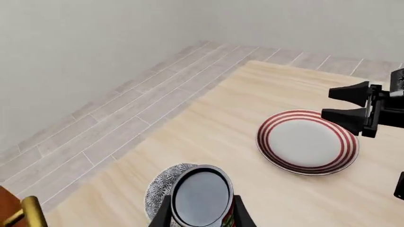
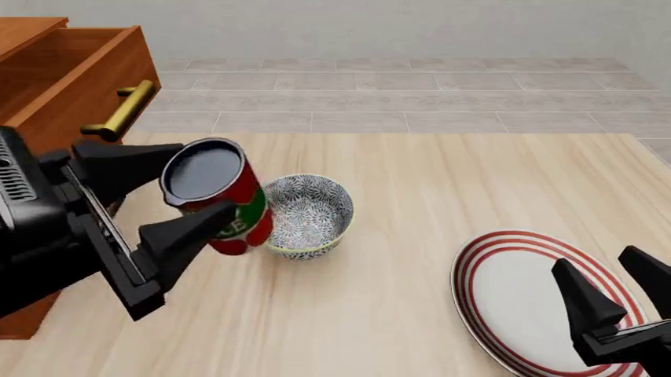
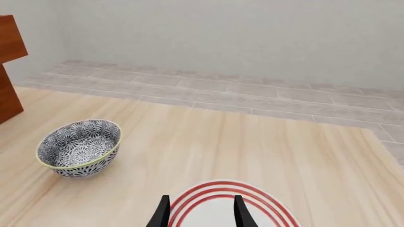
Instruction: Put the ketchup in the top drawer of the cabinet.
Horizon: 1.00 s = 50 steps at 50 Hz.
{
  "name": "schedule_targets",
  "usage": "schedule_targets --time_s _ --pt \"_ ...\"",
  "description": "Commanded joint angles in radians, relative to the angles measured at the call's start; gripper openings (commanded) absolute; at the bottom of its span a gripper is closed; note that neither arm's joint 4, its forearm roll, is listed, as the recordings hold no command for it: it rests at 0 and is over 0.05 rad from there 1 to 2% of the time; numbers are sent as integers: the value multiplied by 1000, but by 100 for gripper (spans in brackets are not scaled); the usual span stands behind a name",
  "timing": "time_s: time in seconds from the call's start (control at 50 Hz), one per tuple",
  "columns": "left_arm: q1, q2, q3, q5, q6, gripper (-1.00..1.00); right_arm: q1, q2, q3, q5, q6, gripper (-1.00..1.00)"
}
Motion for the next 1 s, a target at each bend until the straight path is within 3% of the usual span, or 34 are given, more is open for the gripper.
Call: schedule_targets --time_s 0.02,0.18,0.42,0.46,0.52,0.6,1.0 --pt "45 -101 -71 108 28 -100 -1 1 0 0 -3 100" --pt "62 -133 -111 155 24 -100 4 -13 0 11 -5 100" --pt "47 -139 -80 140 34 -100 -6 -14 0 6 -12 100" --pt "57 -141 -83 152 0 -100 -7 -32 0 20 -59 100" --pt "69 -137 -88 162 12 -100 5 -38 -1 27 -35 100" --pt "79 -121 -155 225 14 -100 14 -47 0 31 -1 100" --pt "207 -140 -313 462 53 -100 7 -54 0 38 -13 100"
